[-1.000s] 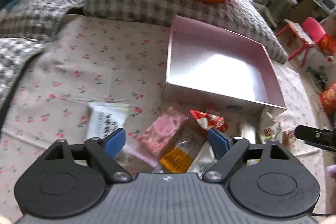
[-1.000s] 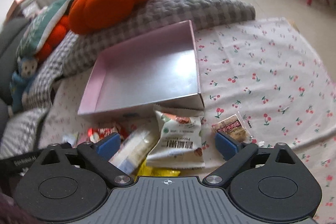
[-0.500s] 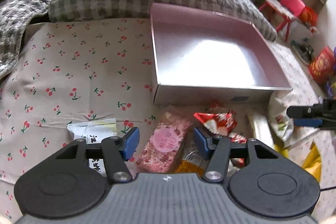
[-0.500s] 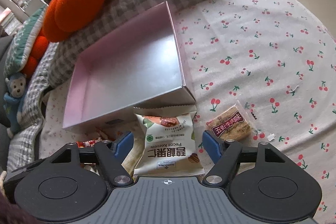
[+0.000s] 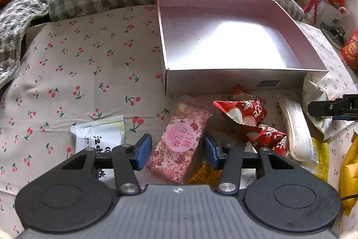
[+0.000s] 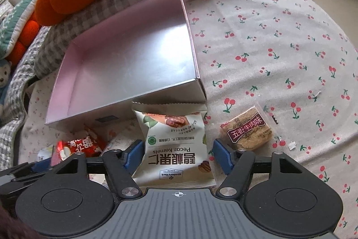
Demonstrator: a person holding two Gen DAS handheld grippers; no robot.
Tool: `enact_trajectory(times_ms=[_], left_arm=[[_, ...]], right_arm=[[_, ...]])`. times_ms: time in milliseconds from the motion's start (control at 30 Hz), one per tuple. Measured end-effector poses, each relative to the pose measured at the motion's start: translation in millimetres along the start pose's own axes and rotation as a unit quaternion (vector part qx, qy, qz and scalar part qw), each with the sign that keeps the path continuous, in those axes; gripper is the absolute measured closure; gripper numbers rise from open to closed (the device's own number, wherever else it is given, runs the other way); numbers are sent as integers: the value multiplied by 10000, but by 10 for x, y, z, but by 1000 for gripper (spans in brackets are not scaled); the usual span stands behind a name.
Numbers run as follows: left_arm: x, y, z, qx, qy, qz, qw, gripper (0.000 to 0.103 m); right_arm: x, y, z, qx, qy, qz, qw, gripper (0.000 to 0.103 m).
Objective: Organize snacks
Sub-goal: 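Grasp the pink nougat bar with the left tool while the right tool grasps the white pecan bag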
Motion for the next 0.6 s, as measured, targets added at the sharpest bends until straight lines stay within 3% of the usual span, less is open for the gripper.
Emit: enact_trajectory(times_ms=[167,300,600], left_arm=[[30,-75,26,22,-52,194,9998,59],[18,-64,21,-40,-51,218,9997,71],[-86,-11,-37,-225,-65,239,9994,73]], right_arm=[[36,88,-55,-388,-14,-167,9991,45],[34,134,-93,-561,-45,-279,9980,48],[-81,123,-106,-394,-114,-155,9990,50]])
Point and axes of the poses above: each gripper's, at about its wrist camera, not at the fingertips, and x roughly the way its jaws point, y to its left, z to its top, the point moved 1 cm from there along x, roughly the way its jaws point, and after that the axes turned 14 degrees about z, right-handed, at the moved point
